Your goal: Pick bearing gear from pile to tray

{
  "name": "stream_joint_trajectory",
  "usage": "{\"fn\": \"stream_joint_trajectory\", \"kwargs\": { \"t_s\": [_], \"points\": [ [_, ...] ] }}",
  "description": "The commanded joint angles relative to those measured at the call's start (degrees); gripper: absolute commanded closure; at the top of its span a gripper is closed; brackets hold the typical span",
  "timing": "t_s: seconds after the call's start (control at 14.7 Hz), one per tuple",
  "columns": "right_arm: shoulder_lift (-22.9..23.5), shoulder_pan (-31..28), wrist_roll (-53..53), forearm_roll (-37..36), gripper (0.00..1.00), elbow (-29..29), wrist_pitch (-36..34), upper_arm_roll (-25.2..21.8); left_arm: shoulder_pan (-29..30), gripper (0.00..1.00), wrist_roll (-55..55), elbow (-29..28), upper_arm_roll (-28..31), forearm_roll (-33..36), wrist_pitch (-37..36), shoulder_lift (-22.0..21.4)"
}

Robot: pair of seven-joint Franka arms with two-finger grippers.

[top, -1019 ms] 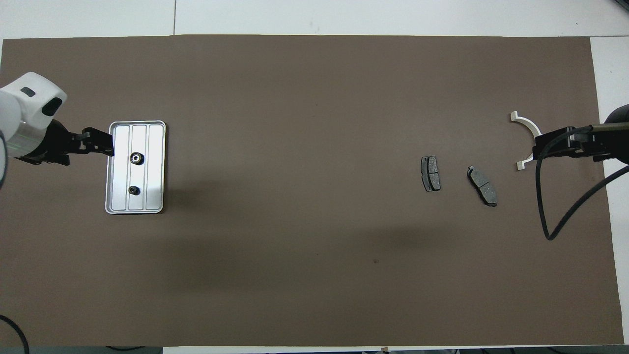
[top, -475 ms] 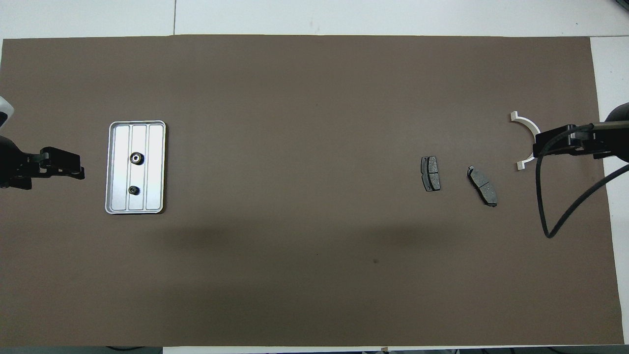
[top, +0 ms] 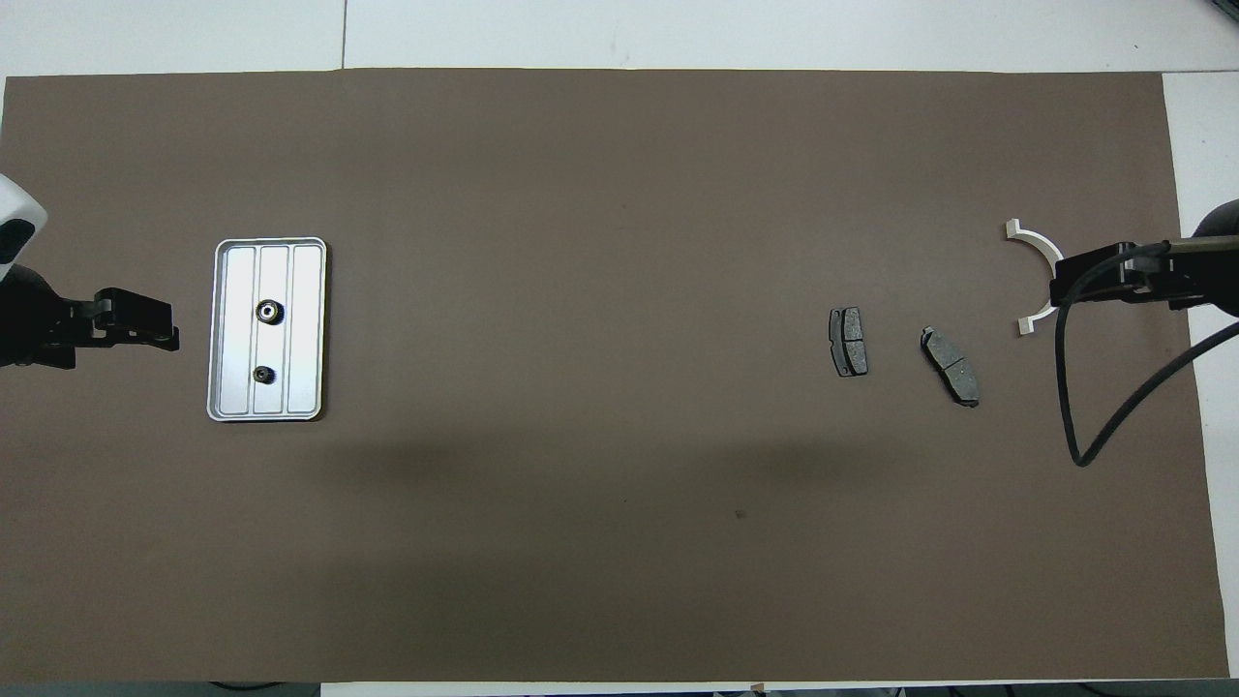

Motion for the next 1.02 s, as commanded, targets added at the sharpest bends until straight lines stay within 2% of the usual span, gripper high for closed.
{"fn": "stream_joint_trajectory", "kwargs": {
  "t_s": [0.0, 0.14, 0.95],
  "points": [
    [-0.53, -0.67, -1.4, 0.07, 0.0, -0.26, 0.71, 0.3, -0.72, 0.0, -0.26, 3.15, 0.18, -0.75, 0.91, 2.22],
    [-0.53, -0.58, -1.4, 0.16, 0.0, -0.26, 0.71, 0.3, -1.59, 0.0, -0.09, 8.95, 0.26, -0.49, -2.33, 6.18],
    [-0.53, -0.67, -1.4, 0.16, 0.0, -0.26, 0.8, 0.3, -3.0, 0.0, -0.09, 9.85, -0.09, -0.05, -3.14, 5.75]
  ]
}}
